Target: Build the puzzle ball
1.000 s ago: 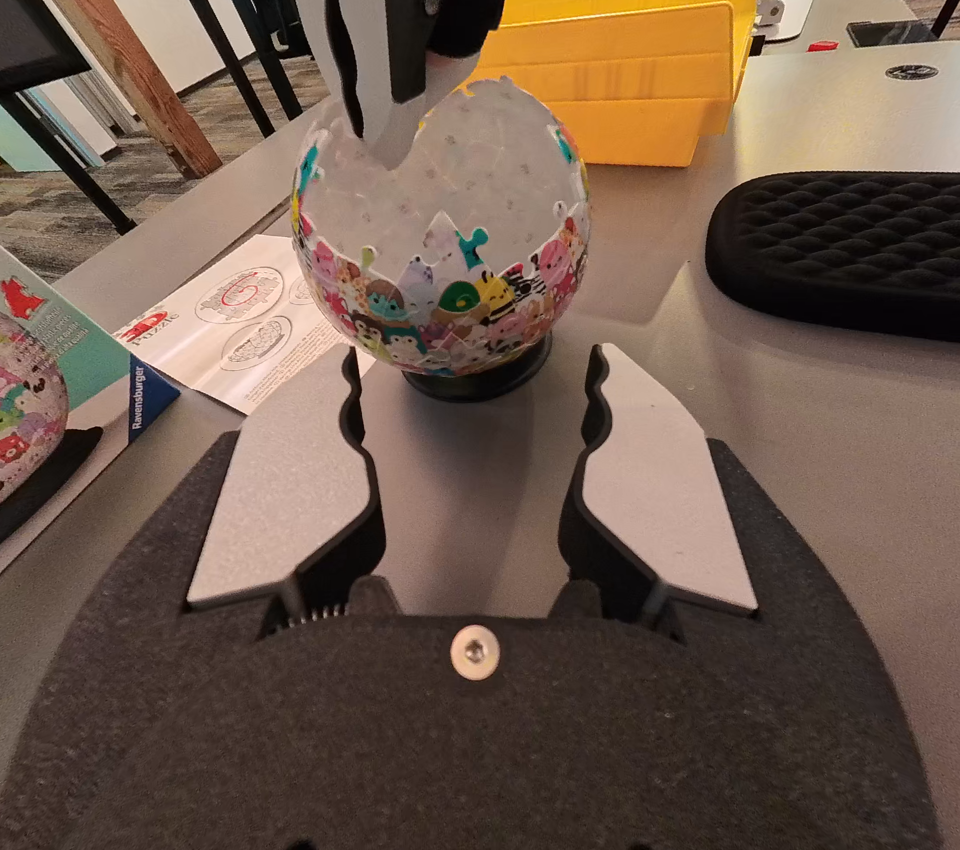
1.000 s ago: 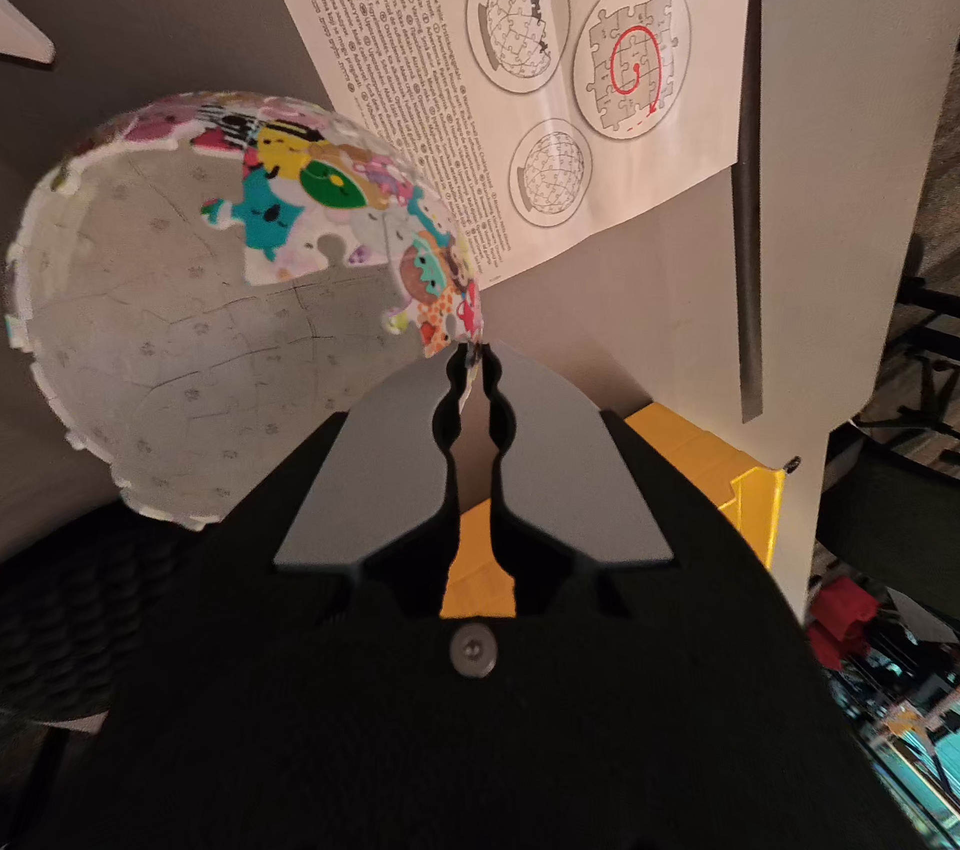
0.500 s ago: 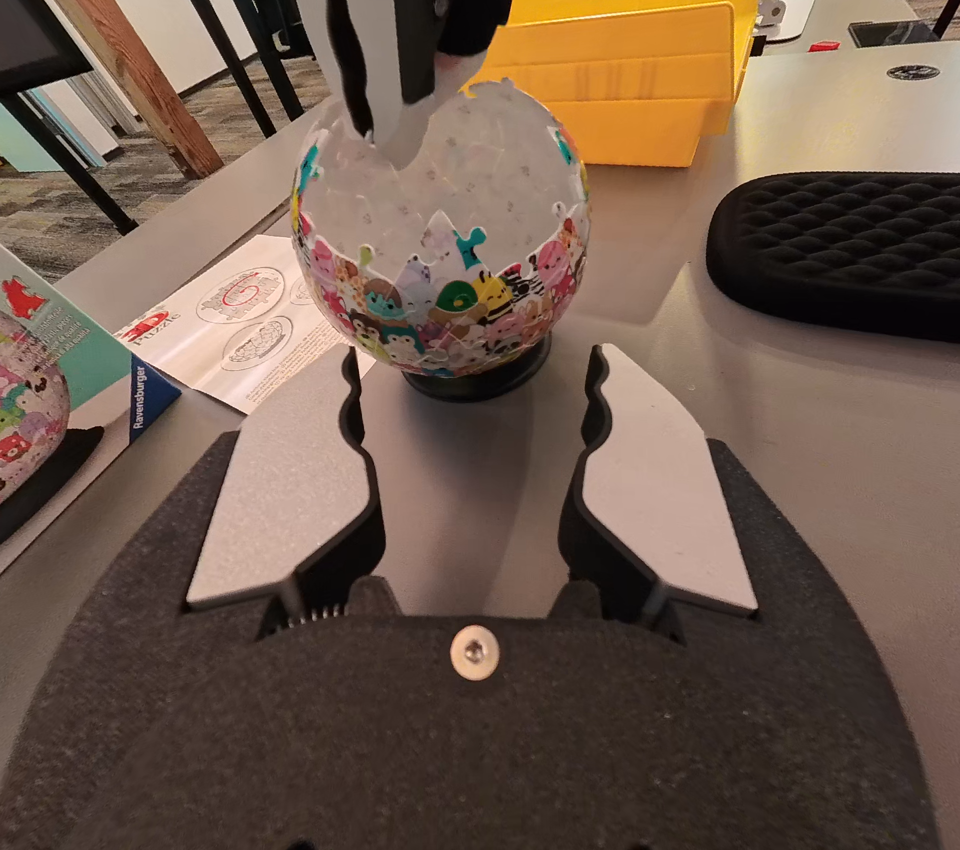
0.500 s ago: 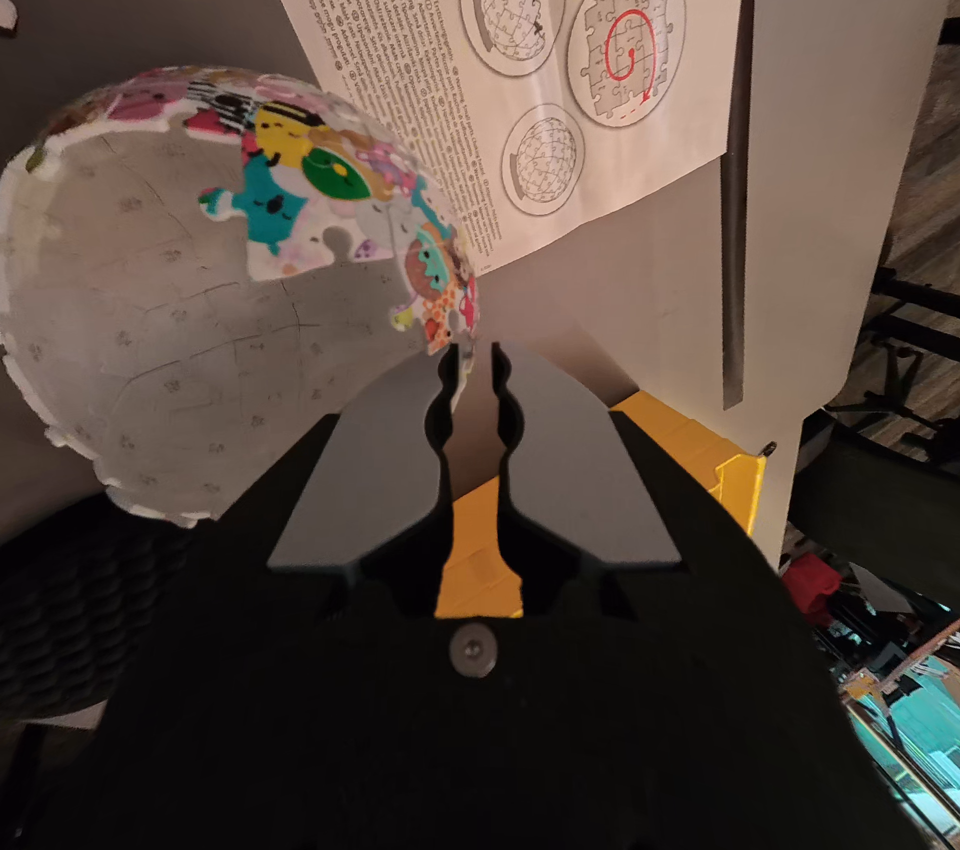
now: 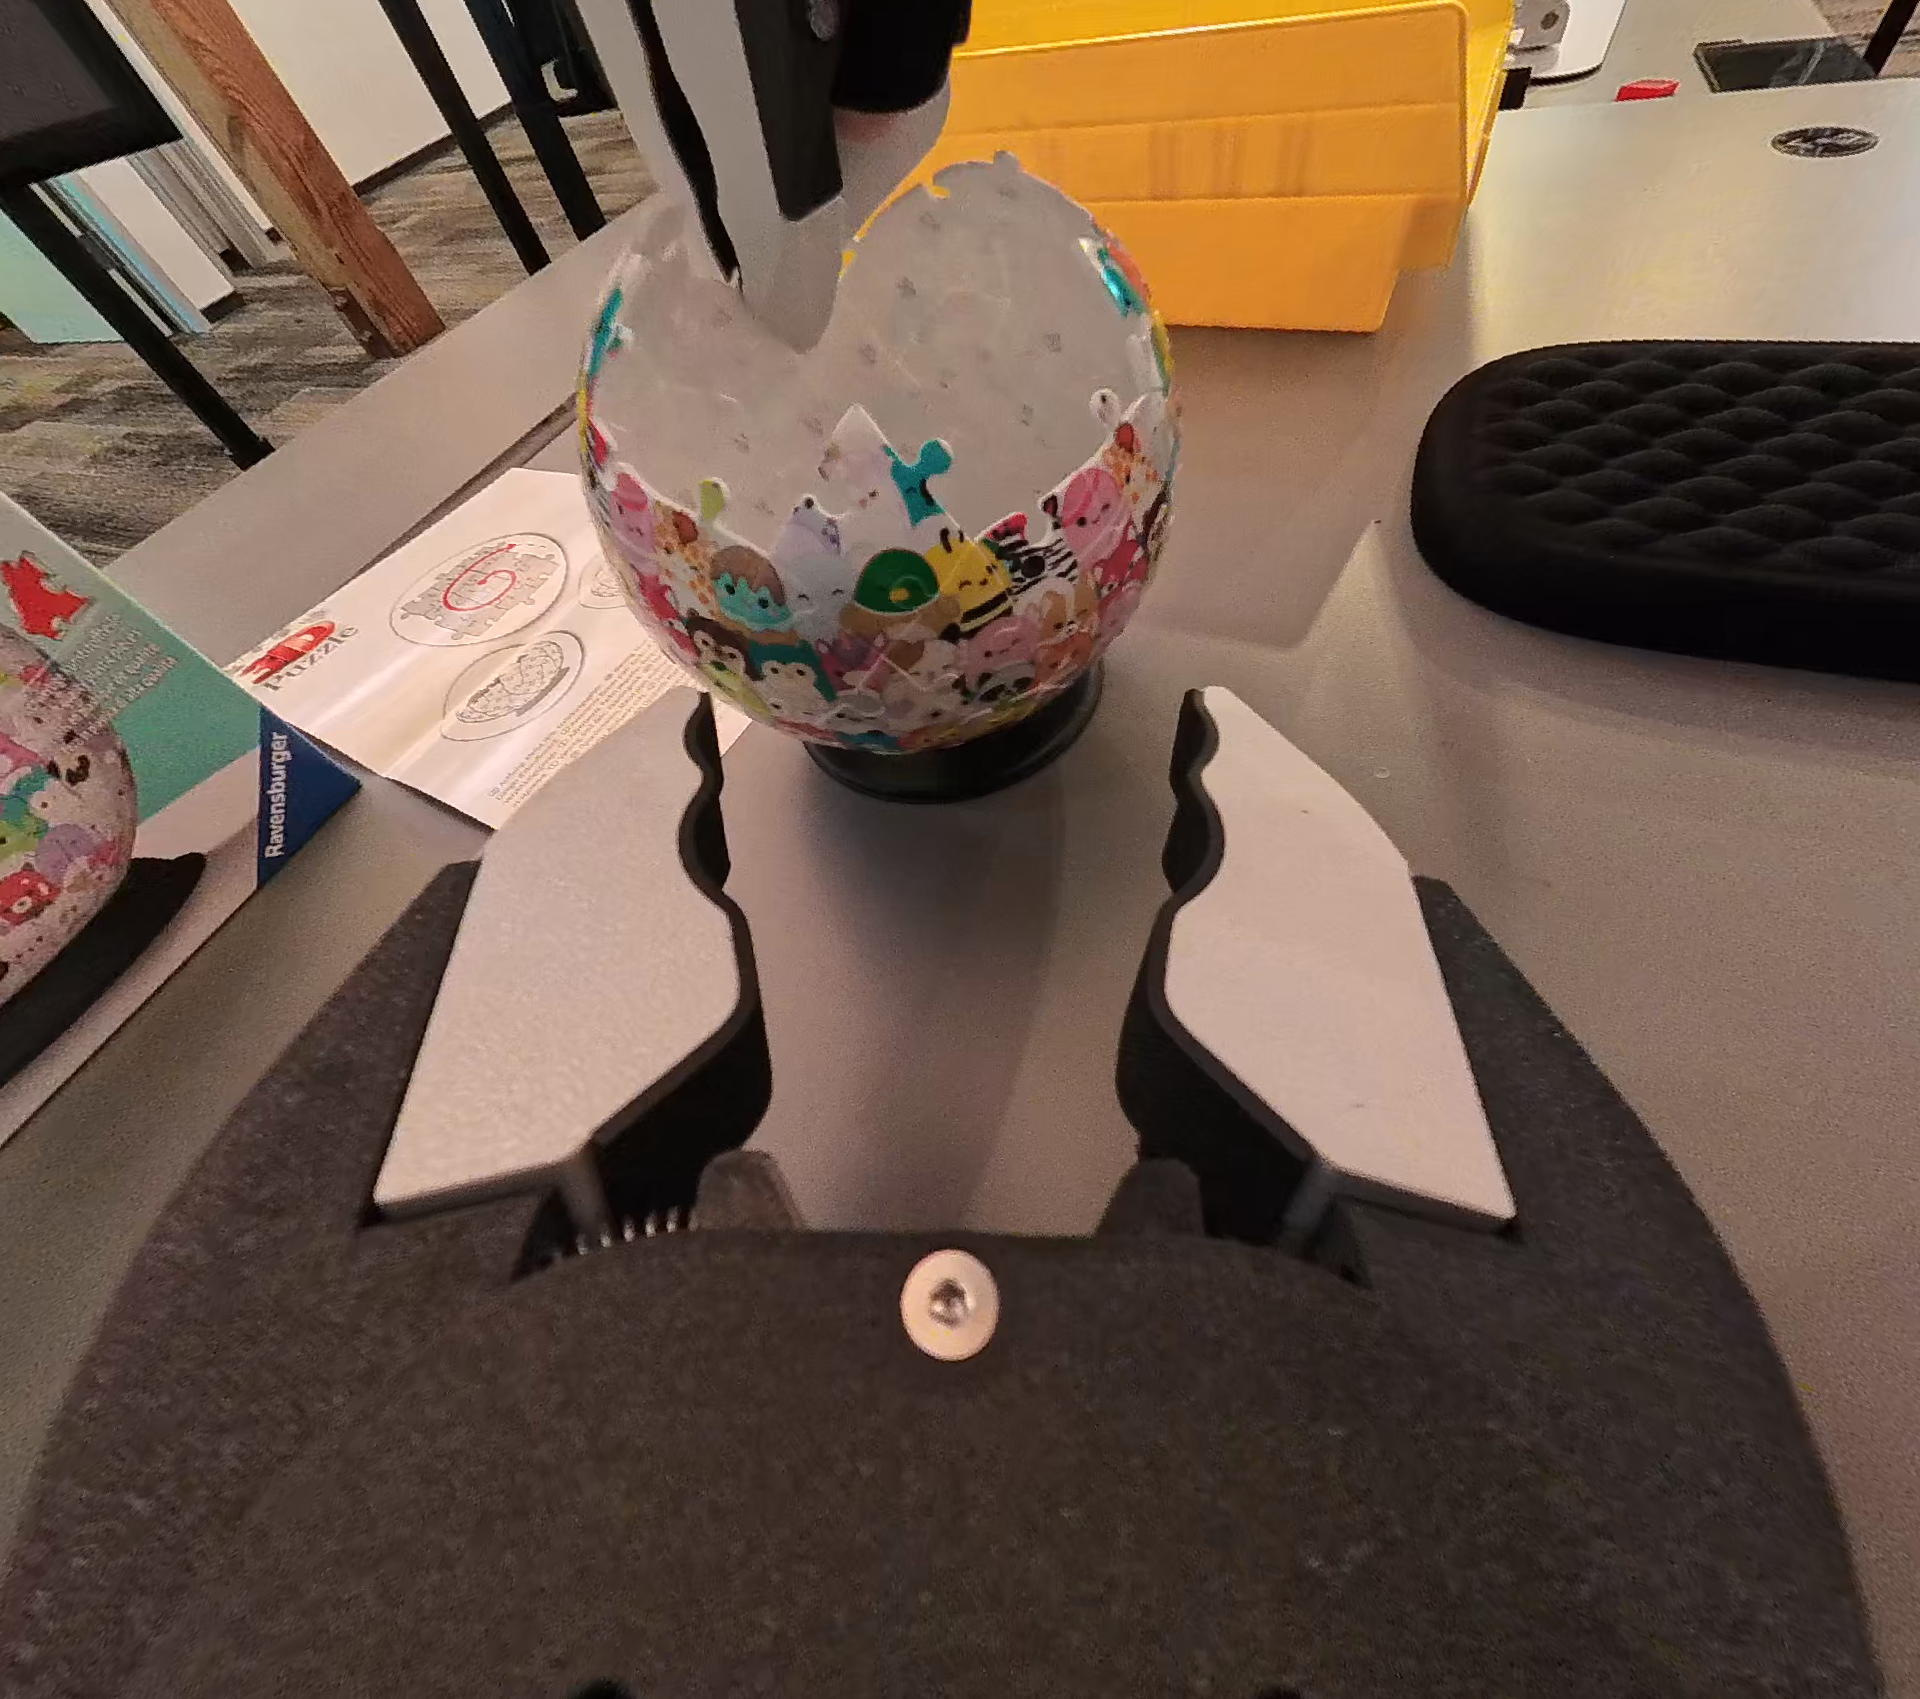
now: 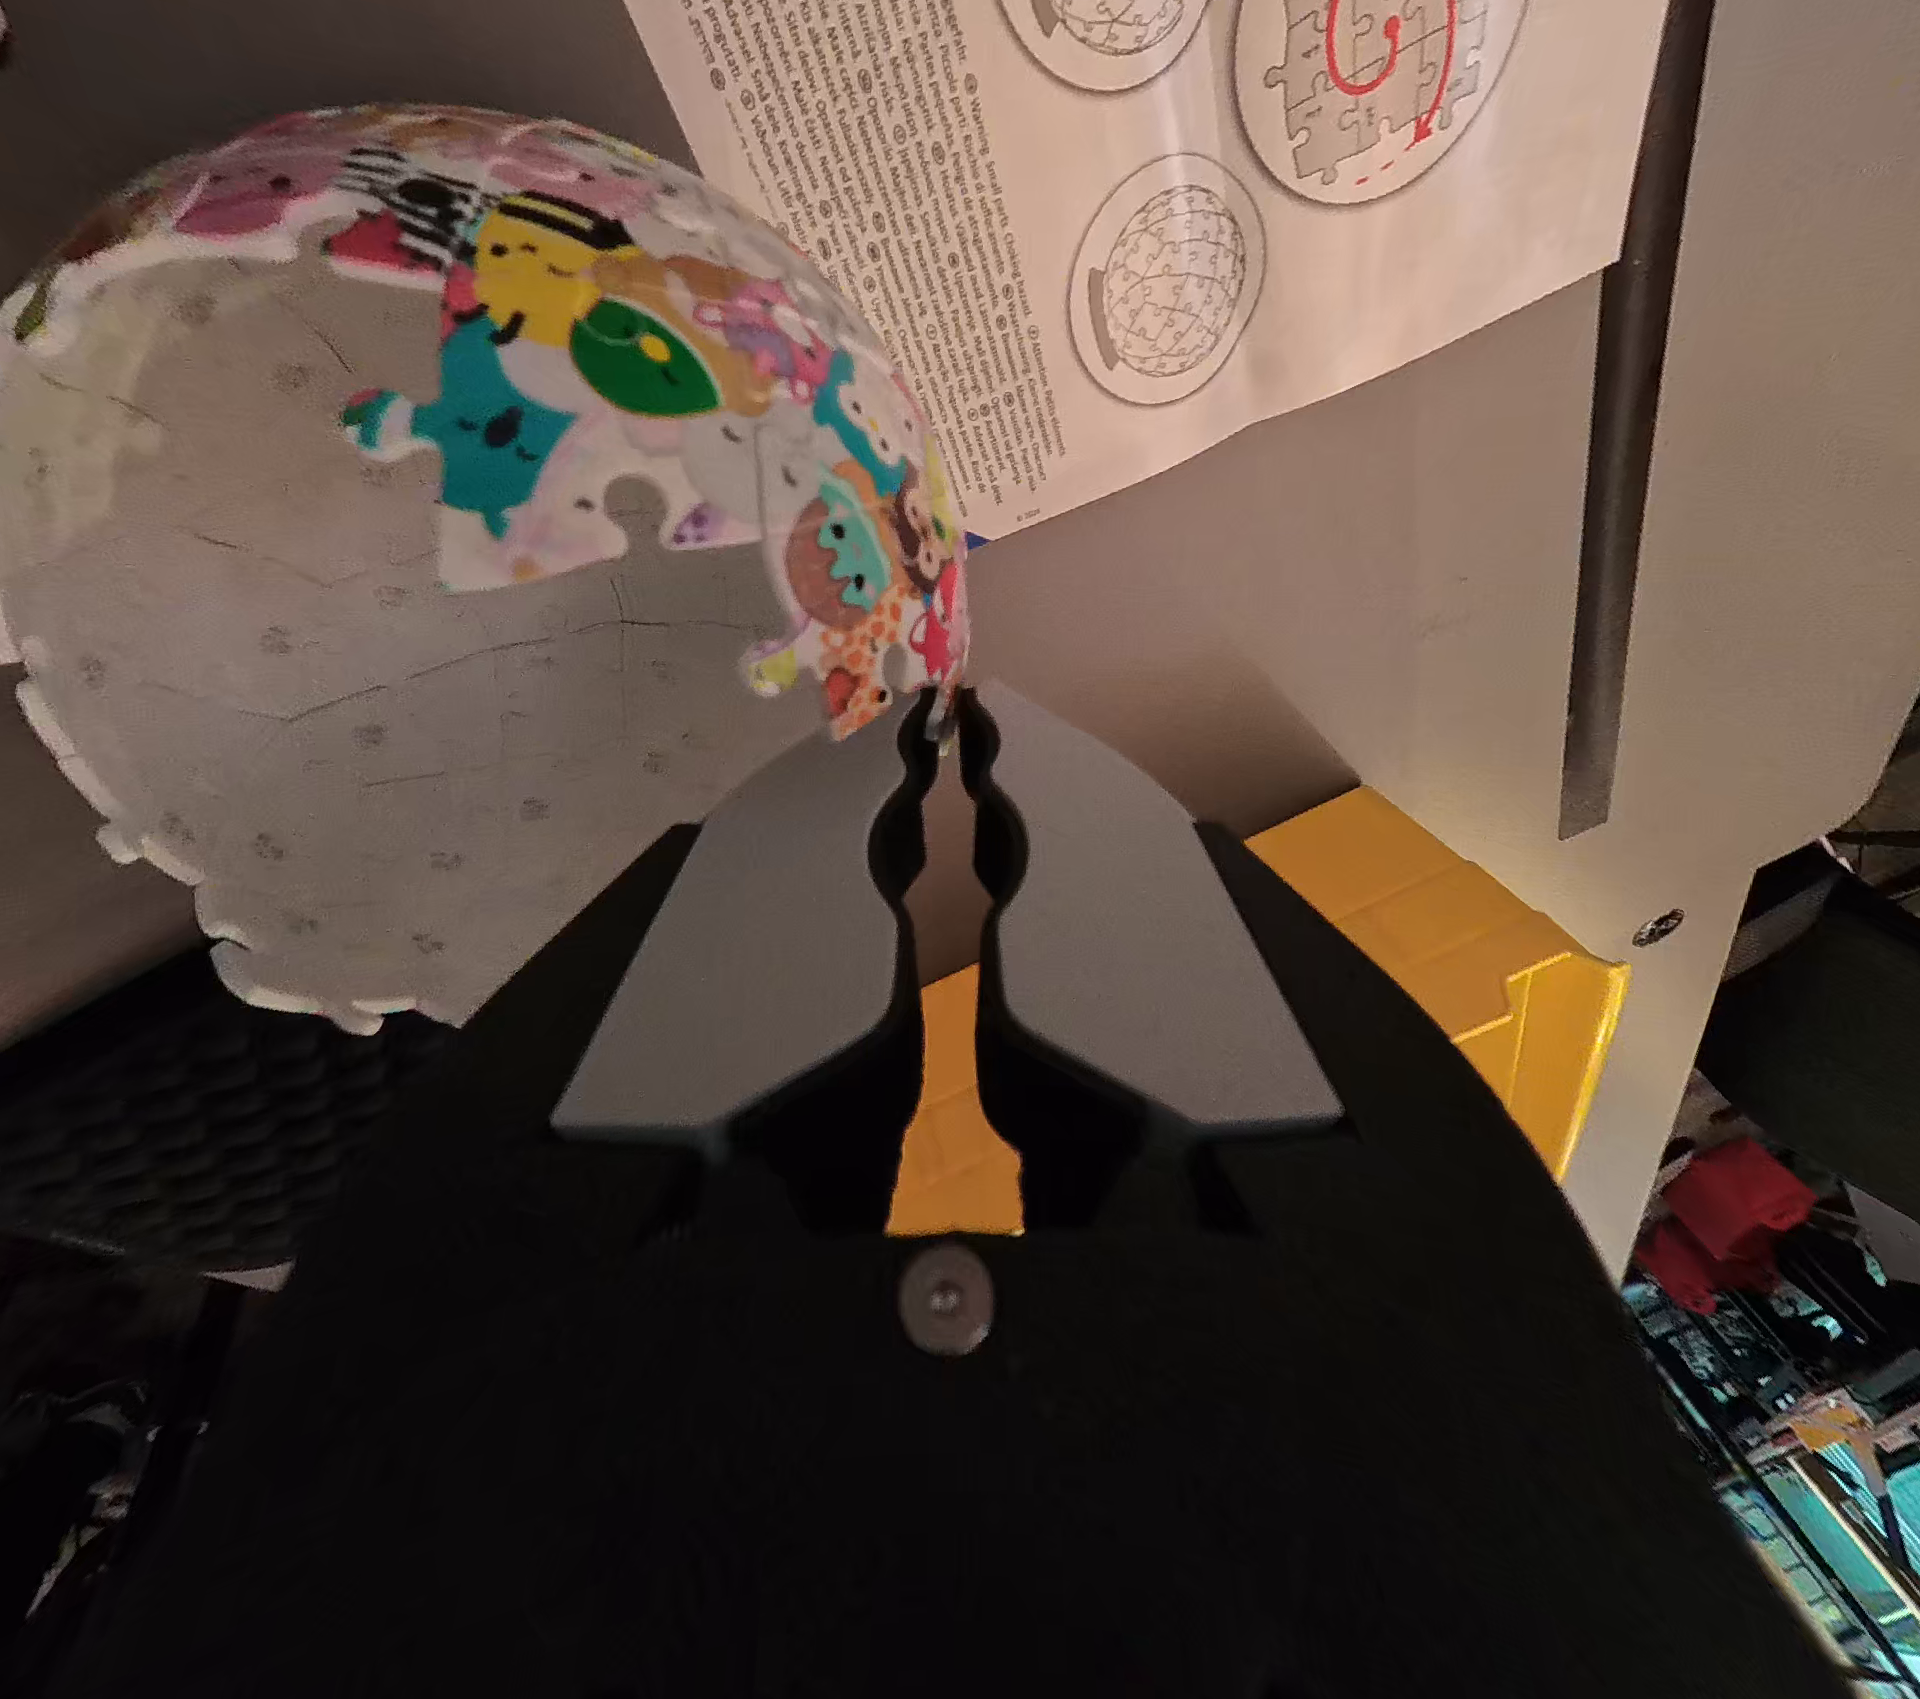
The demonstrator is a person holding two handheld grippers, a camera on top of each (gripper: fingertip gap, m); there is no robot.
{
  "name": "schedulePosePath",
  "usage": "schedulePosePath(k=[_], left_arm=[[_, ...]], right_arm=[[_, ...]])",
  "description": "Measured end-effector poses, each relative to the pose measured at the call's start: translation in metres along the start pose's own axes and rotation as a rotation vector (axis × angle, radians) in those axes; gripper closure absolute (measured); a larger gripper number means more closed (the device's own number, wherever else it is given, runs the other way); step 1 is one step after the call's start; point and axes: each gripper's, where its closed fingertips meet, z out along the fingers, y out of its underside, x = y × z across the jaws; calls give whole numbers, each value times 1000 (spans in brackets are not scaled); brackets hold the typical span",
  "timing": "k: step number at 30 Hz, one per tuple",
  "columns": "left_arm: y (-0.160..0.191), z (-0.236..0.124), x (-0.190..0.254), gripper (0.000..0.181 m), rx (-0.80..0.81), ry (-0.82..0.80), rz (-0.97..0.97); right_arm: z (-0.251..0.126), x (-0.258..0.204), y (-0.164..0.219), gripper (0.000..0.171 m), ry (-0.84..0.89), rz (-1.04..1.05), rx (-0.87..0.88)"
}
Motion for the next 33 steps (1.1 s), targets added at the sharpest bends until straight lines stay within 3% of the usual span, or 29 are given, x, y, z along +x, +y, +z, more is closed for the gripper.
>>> schedulePosePath(k=[1, 4, 6, 8, 12, 18, 33], left_arm=[[0, 0, 0, 98, 1, -1, -1], [0, 0, -1, 98, 1, -2, -1], [0, 0, 0, 98, 0, -2, 1], [0, 0, 0, 99, 0, -3, 3], [0, 0, 0, 99, 2, -3, 0], [0, 0, 0, 99, 1, -3, 3], [0, -1, -1, 99, 3, -6, 1]], right_arm=[[0, 0, 0, 167, 5, -6, -1], [0, 0, -2, 166, 17, -18, 11], [-2, 4, -7, 150, 40, -16, 46], [-3, 4, -12, 146, 46, -47, 87], [-2, 7, -14, 148, 96, -80, 88], [4, 3, -13, 166, 56, -92, 41], [2, -1, -12, 167, 39, -43, 26]])
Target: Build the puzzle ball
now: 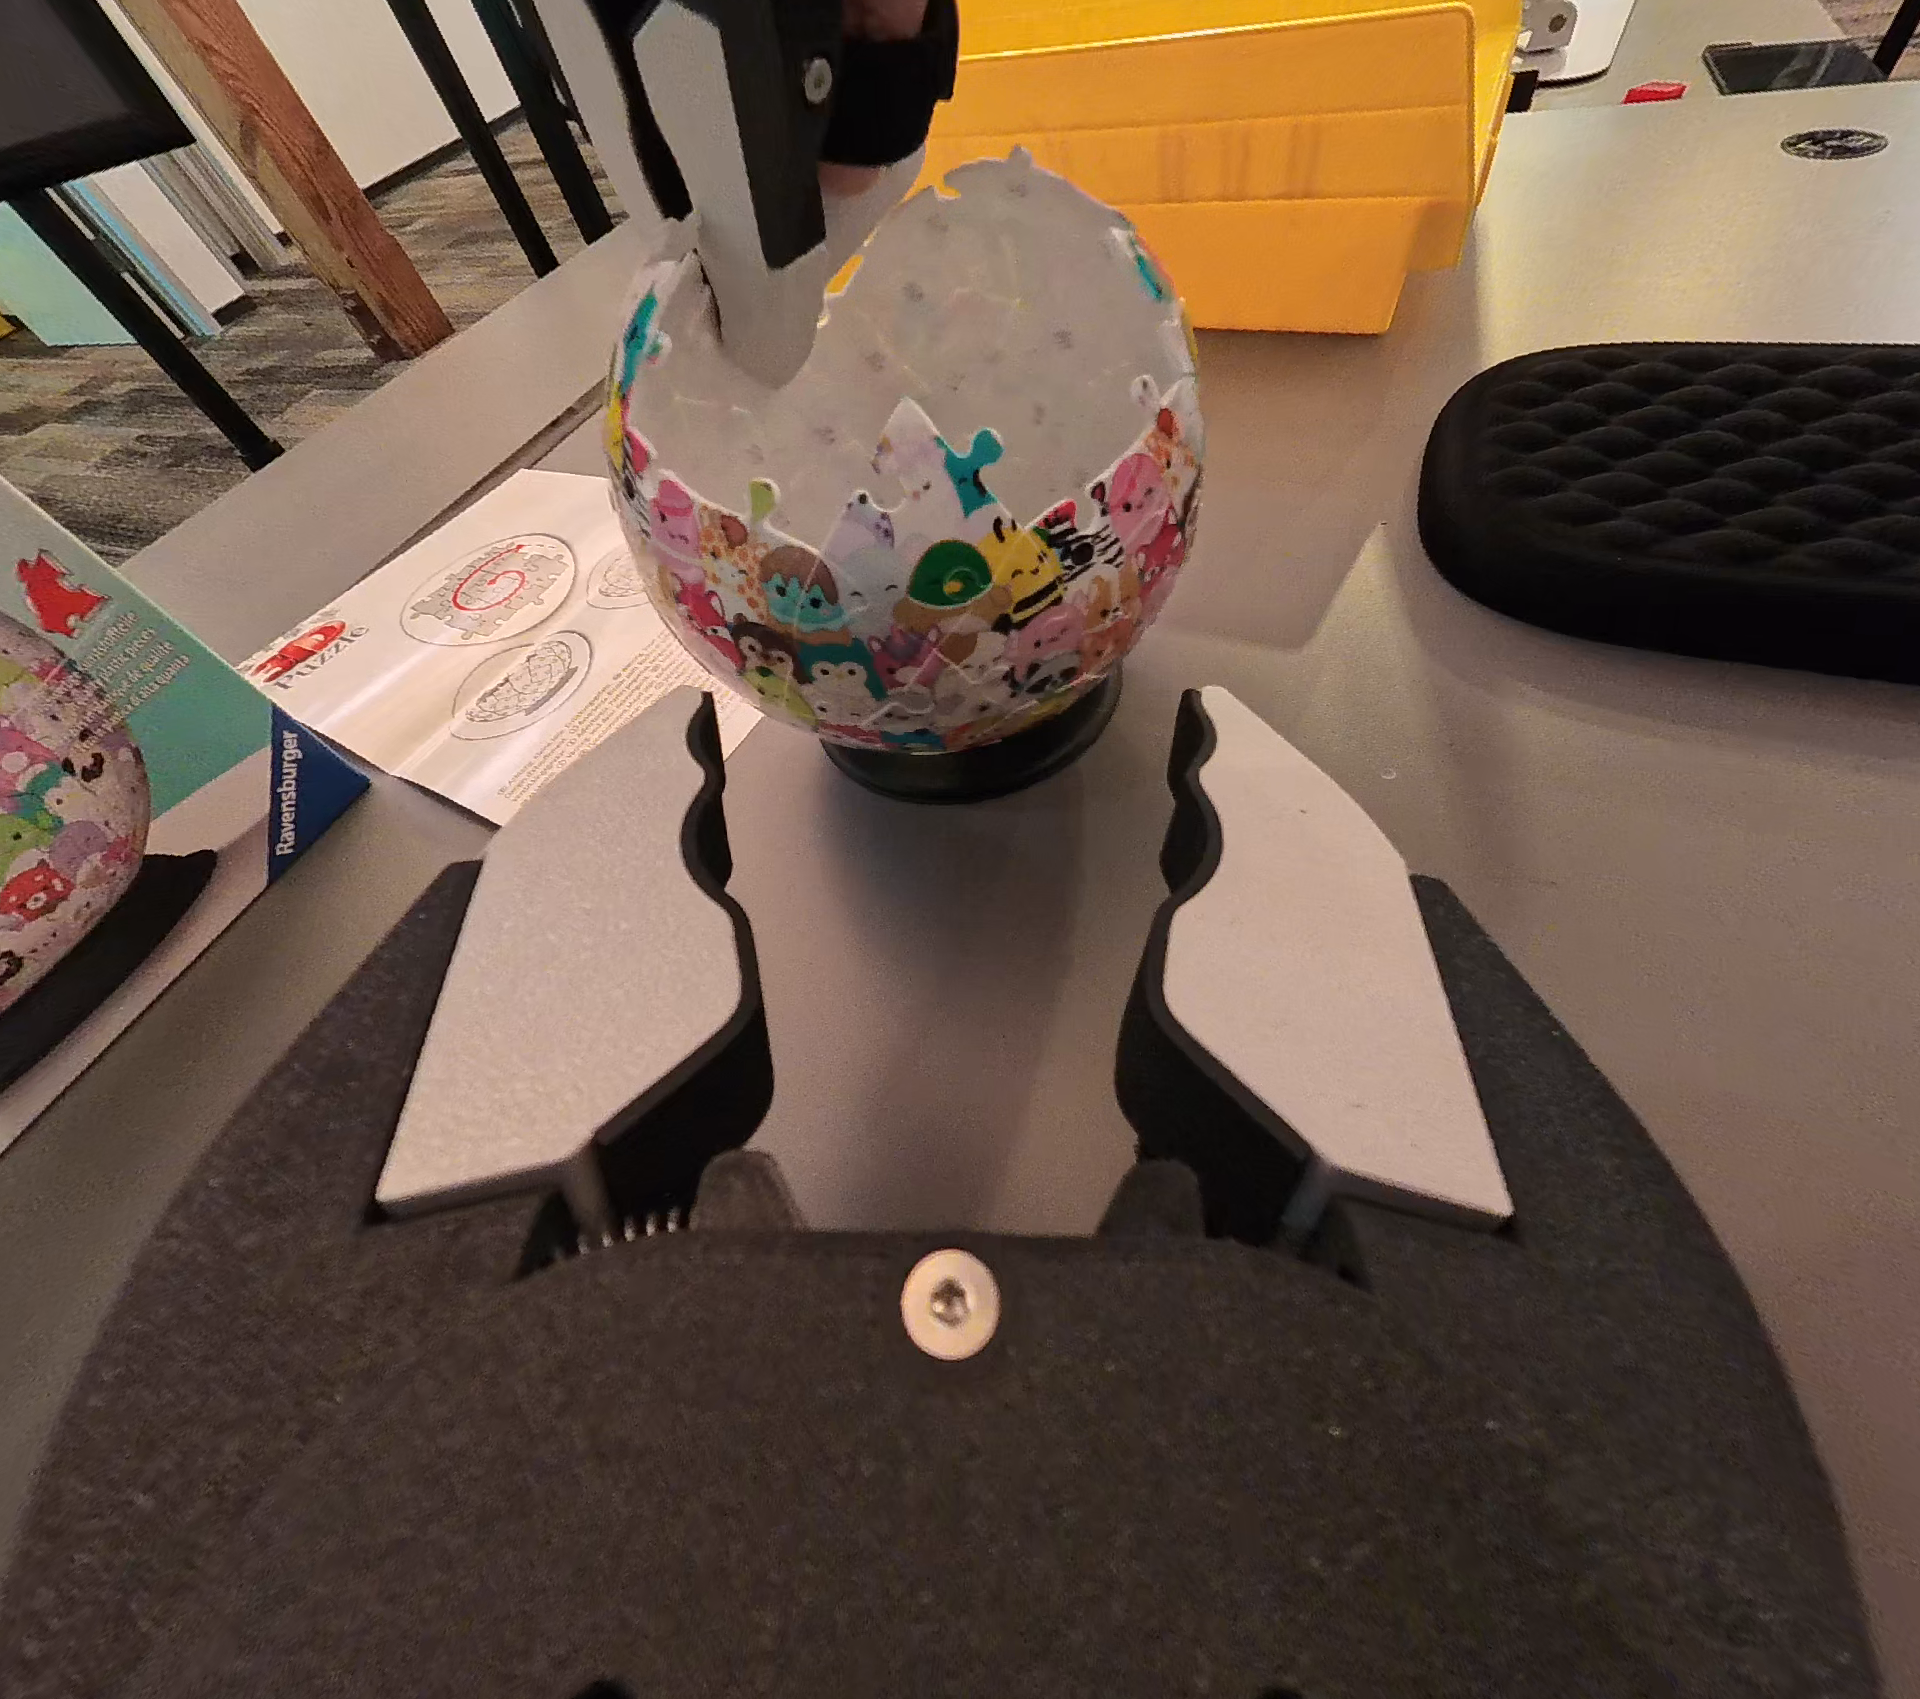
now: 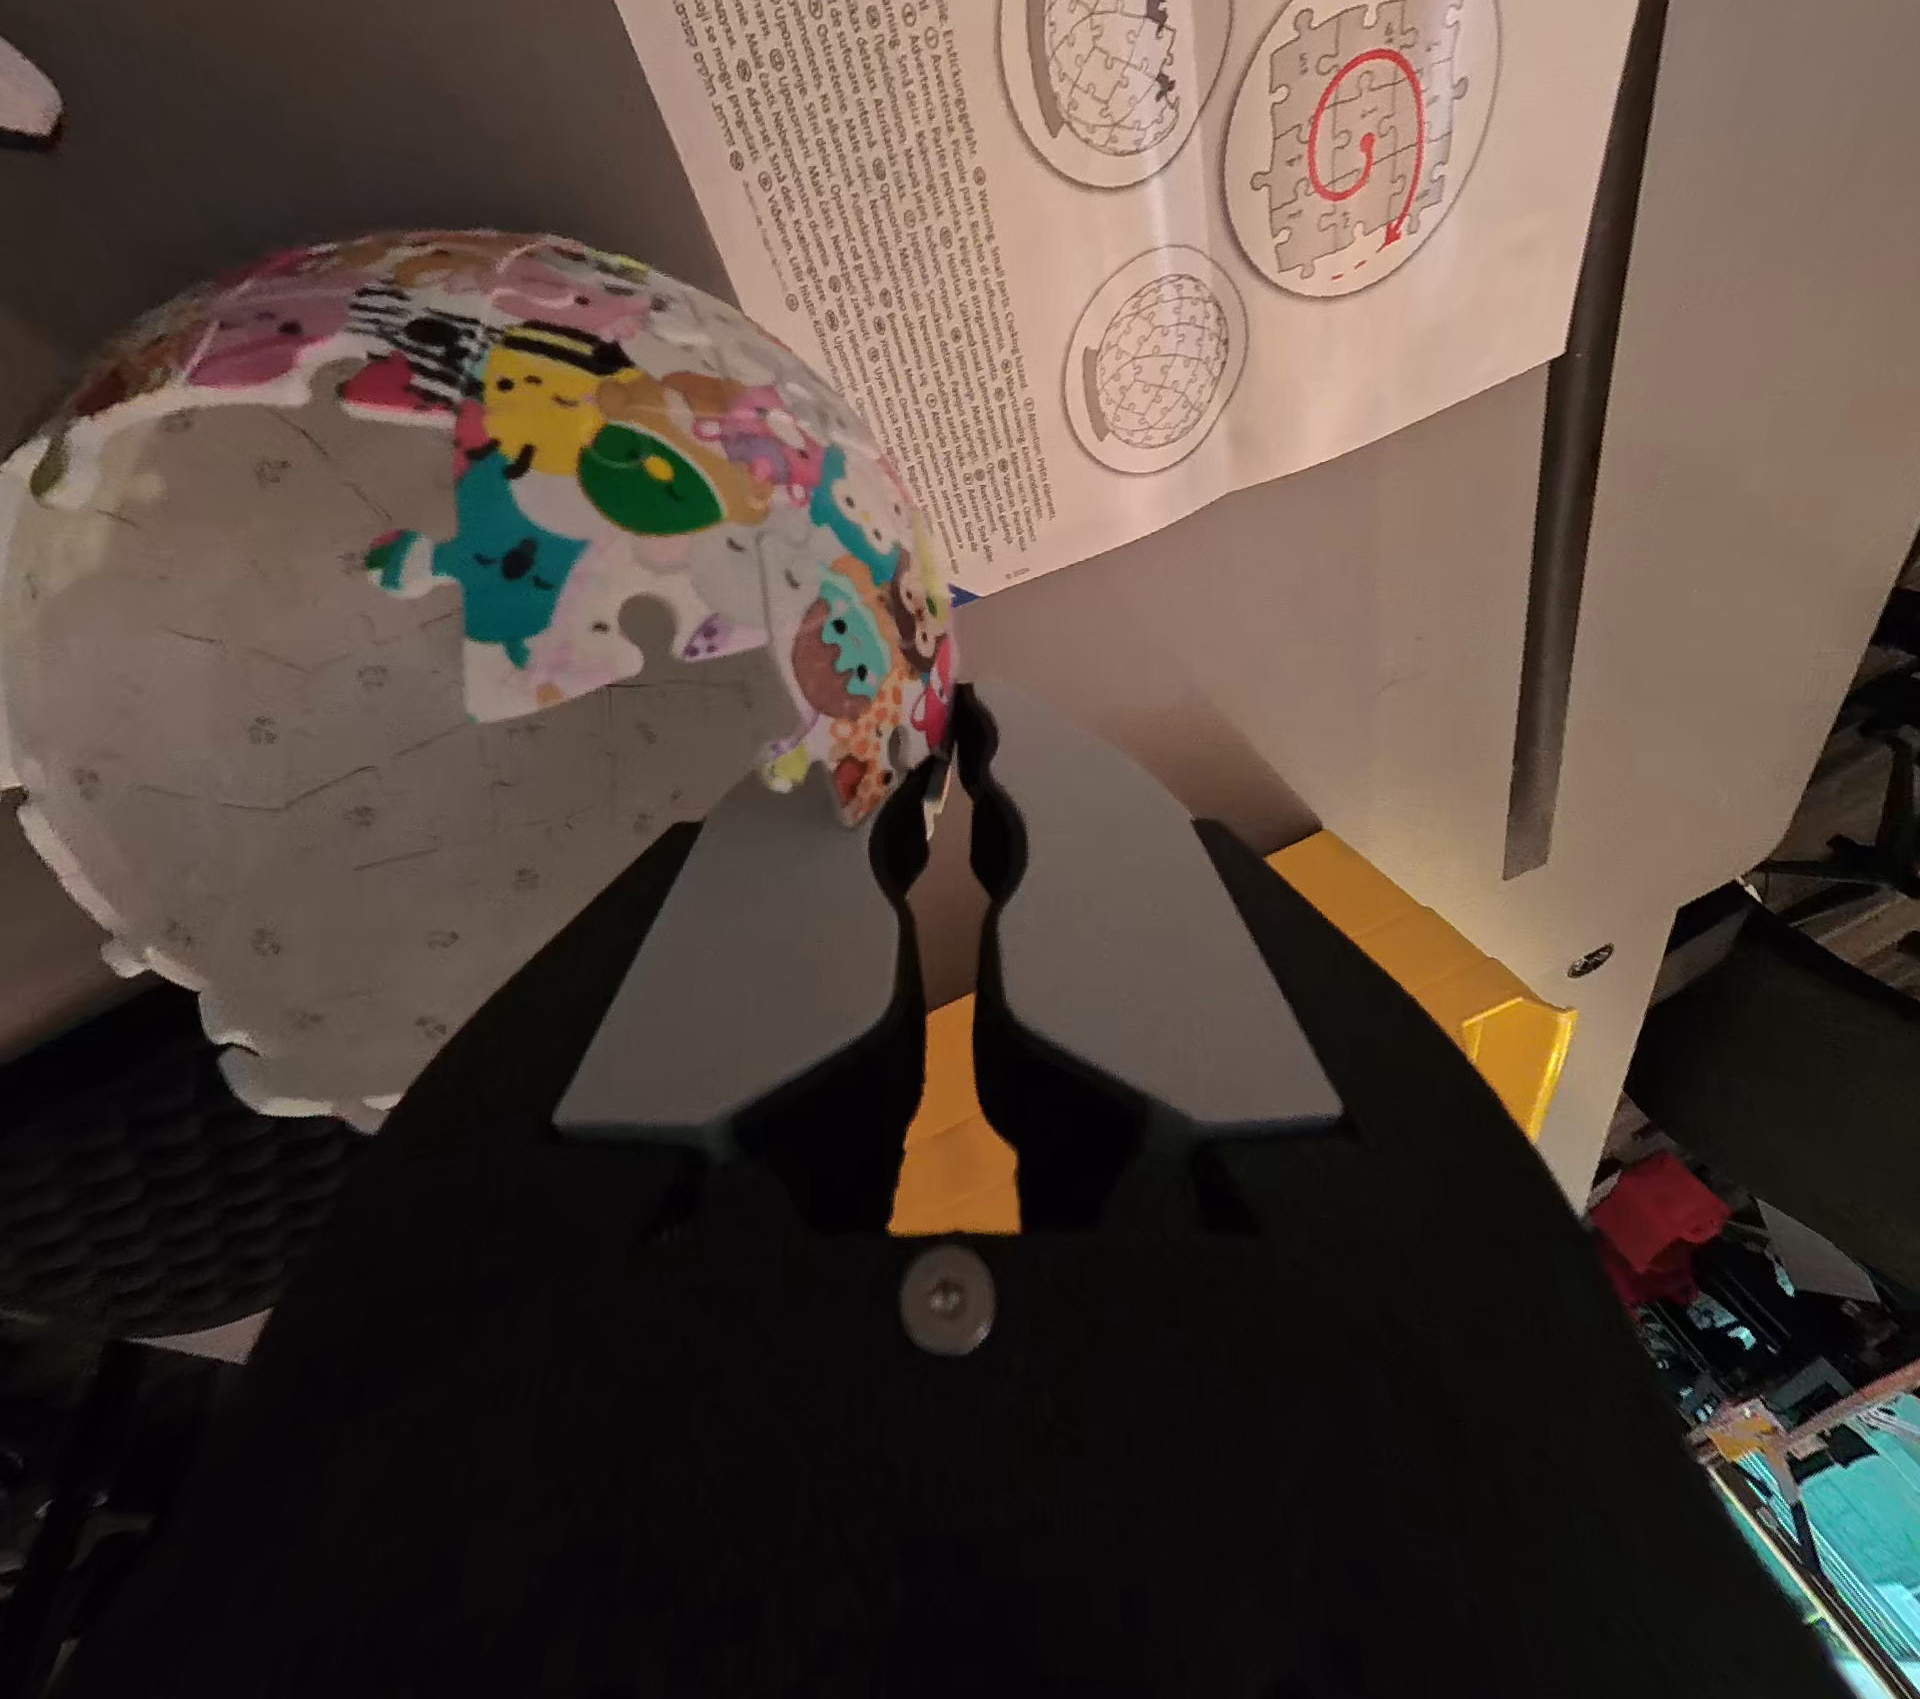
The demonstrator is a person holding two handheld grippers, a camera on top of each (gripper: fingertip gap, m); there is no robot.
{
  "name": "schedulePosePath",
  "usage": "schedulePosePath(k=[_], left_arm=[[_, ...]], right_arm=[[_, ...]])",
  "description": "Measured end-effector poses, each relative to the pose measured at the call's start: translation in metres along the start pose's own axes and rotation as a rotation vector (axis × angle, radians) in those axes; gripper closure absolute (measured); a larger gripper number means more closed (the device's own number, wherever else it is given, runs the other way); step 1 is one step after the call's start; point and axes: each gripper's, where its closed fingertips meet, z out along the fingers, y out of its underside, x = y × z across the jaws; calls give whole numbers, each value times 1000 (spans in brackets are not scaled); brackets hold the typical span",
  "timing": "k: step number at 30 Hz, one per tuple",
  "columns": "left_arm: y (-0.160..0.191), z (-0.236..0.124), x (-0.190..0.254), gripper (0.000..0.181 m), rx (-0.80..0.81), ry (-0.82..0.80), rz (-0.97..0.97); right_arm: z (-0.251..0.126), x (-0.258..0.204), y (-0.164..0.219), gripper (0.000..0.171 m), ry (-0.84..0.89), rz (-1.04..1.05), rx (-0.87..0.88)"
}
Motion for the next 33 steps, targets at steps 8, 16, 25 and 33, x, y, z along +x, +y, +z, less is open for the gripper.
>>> schedulePosePath(k=[8, 16, 25, 33], left_arm=[[0, 0, 1, 99, -1, 2, 3], [0, 0, 1, 99, -2, 5, 2], [0, 1, 2, 100, -4, 7, 10], [0, 0, 1, 100, 0, 7, -3]], right_arm=[[-2, 9, -7, 150, 91, -91, 43], [-10, 5, -8, 151, 70, -230, 65], [-7, 4, -14, 146, 70, -352, 90], [-22, 0, -18, 144, 145, -444, 163]])
